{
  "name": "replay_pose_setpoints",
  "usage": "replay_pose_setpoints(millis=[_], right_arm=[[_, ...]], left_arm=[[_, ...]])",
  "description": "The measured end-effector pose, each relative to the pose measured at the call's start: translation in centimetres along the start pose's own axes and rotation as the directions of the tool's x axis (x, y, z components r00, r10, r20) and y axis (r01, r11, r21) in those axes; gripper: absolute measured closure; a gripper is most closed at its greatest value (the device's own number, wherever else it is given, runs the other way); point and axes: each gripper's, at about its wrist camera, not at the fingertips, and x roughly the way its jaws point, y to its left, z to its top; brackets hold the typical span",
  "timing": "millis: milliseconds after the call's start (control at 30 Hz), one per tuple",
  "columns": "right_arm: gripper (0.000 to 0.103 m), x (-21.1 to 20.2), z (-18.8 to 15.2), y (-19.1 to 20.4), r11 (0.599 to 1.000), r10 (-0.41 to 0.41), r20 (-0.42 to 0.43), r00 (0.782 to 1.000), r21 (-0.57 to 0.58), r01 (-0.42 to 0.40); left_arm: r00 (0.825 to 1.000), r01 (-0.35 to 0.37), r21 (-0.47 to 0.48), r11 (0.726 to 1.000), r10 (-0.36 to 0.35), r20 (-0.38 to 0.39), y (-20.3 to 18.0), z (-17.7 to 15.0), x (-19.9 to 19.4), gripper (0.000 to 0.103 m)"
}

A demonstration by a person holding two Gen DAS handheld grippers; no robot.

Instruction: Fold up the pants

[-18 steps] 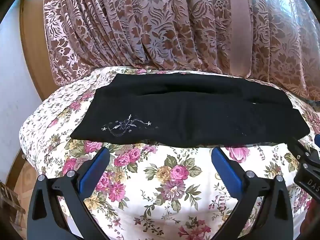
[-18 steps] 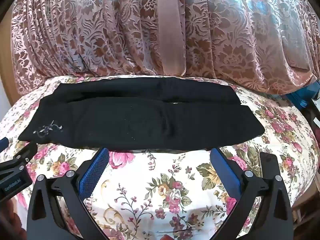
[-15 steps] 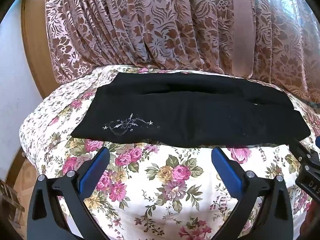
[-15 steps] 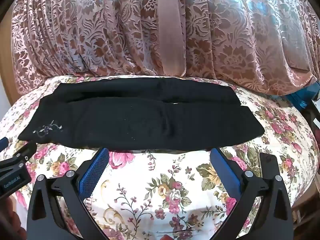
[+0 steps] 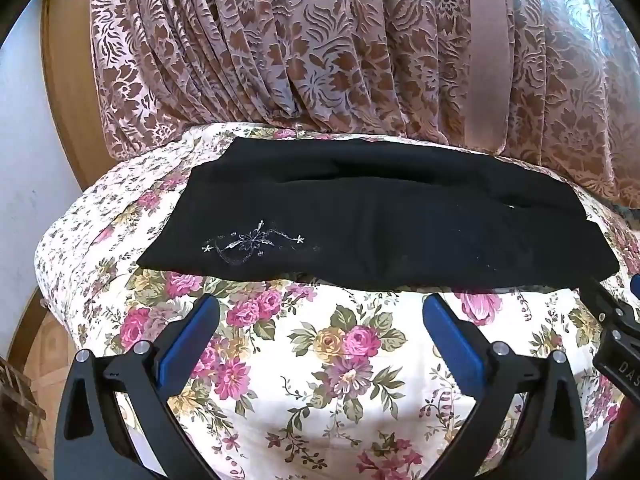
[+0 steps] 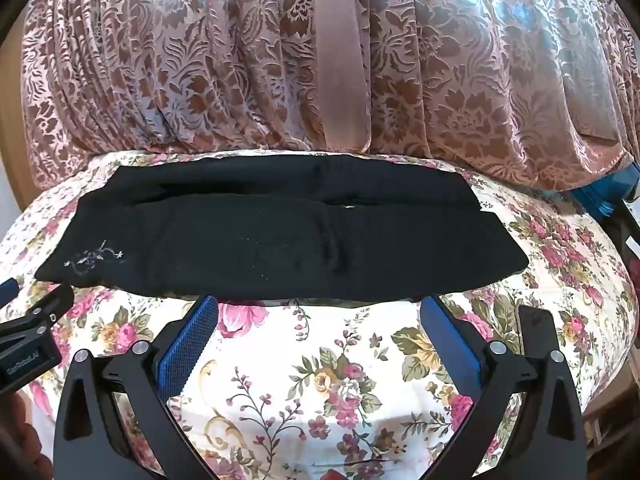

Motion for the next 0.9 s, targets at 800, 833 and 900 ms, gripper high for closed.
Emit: replay_pose_setpoints(millis=[800, 833, 900], right_arm=[[0.003, 0.10, -0.05, 0.08, 1.000, -0.002, -0.003, 1.000, -0.004, 0.002], [0.003, 0.07, 0.00, 0.07, 1.000, -0.002, -0.003, 1.000, -0.004, 0.002], [0.003, 0.10, -0.06, 0.06, 1.000, -0.001, -0.003, 1.000, -0.004, 0.001]], left_arm=[[1.000, 0.005, -0.012, 1.000, -0.006, -0.019, 0.13, -0.40, 0.49, 0.002], [1.000, 0.004, -0.013, 1.000, -0.004, -0.021, 0.13, -0.43, 0.53, 0.002], [1.000, 0.005, -0.016, 1.000, -0.006, -0.026, 0.17, -0.44, 0.64, 0.002]])
